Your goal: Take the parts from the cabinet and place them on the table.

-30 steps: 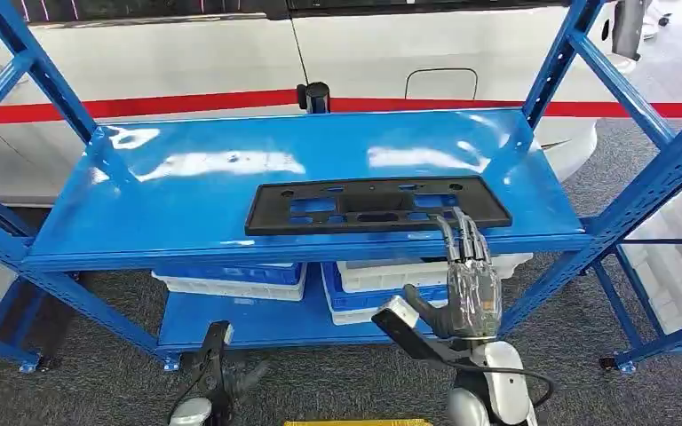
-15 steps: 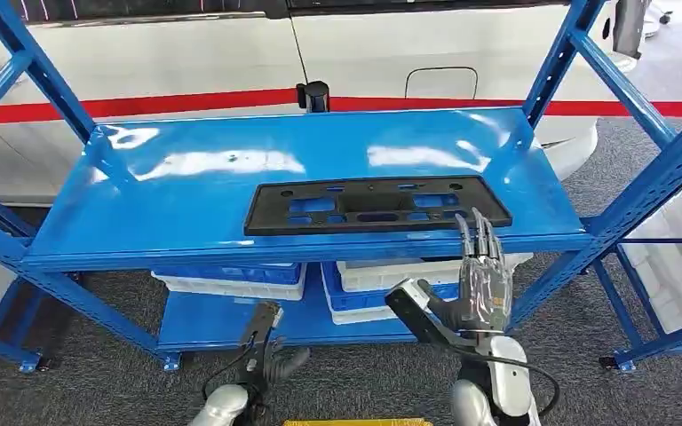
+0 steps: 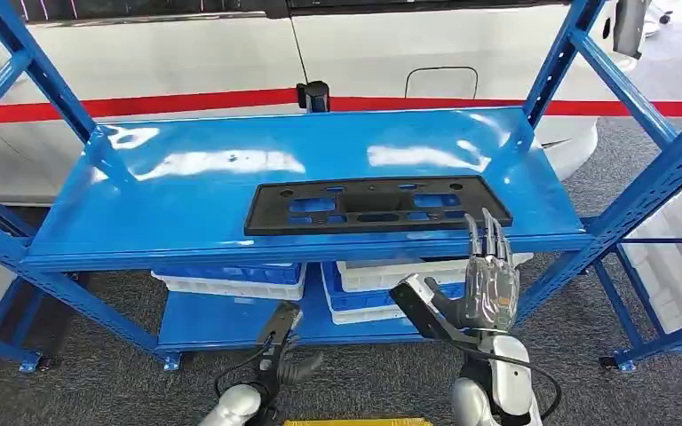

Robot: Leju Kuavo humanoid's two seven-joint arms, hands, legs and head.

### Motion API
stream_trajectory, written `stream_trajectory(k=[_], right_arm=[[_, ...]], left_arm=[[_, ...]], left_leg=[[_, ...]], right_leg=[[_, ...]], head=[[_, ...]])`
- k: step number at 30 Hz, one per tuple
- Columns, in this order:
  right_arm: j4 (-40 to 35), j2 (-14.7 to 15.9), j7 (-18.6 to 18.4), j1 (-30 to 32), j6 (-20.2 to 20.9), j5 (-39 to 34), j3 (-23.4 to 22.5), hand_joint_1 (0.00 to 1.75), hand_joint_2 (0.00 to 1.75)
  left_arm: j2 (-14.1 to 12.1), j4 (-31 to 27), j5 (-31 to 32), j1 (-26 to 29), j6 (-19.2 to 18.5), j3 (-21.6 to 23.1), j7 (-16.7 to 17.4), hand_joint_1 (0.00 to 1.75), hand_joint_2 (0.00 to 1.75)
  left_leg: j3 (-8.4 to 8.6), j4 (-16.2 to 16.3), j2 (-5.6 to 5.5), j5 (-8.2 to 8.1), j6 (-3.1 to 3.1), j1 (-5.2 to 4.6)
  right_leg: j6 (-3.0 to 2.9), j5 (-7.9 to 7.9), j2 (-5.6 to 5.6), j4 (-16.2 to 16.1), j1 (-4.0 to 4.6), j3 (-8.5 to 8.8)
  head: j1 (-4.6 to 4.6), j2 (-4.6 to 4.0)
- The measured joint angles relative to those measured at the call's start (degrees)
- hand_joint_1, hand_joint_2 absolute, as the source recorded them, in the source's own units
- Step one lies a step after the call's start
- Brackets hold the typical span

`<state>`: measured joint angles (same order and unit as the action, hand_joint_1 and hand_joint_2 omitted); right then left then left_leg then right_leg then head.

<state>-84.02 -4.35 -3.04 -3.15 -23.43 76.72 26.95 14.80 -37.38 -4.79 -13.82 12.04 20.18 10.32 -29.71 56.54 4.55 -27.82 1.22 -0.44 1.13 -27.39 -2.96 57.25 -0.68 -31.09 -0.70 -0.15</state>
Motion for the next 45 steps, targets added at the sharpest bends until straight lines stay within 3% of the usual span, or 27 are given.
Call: stream_trajectory(k=[11, 20, 36, 45], right_arm=[[1.44, -0.26, -1.57, -1.06, -0.50, 1.35, 0.44, 0.00, 1.75], [6.71, -1.60, -4.74, -6.69, -0.44, 2.34, 2.01, 0.00, 1.75], [13.18, -2.47, -5.42, -10.53, -0.98, 1.58, 3.41, 0.00, 1.75], [19.94, -4.50, -5.62, -16.89, -0.98, -1.29, 5.60, 0.00, 1.75]], left_arm=[[0.04, -0.17, 2.09, -0.57, 0.57, 2.95, 1.49, 0.00, 1.75], [0.42, -0.35, 3.08, -1.54, 0.28, 5.70, 2.49, 0.00, 1.75], [1.07, 1.29, 2.26, -2.75, 0.46, 7.12, 2.30, 0.00, 1.75], [1.55, 2.97, -0.90, -3.94, 0.66, 7.17, 1.77, 0.00, 1.75]], left_leg=[[-0.02, 0.00, 0.00, 0.00, 0.00, 0.00], [-0.01, 0.00, 0.00, 0.01, 0.00, 0.00], [-0.06, 0.01, 0.00, 0.01, 0.00, 0.00], [-0.05, 0.01, 0.05, 0.03, 0.01, 0.01]], right_leg=[[0.00, 0.00, 0.00, 0.01, 0.00, 0.00], [0.00, 0.01, 0.00, 0.01, 0.00, 0.00], [0.01, 0.01, 0.00, 0.01, 0.00, -0.03], [0.02, 0.02, 0.04, 0.05, 0.00, -0.02]], head=[[0.00, 0.00], [0.02, 0.00], [0.02, 0.00], [0.00, 0.00]])
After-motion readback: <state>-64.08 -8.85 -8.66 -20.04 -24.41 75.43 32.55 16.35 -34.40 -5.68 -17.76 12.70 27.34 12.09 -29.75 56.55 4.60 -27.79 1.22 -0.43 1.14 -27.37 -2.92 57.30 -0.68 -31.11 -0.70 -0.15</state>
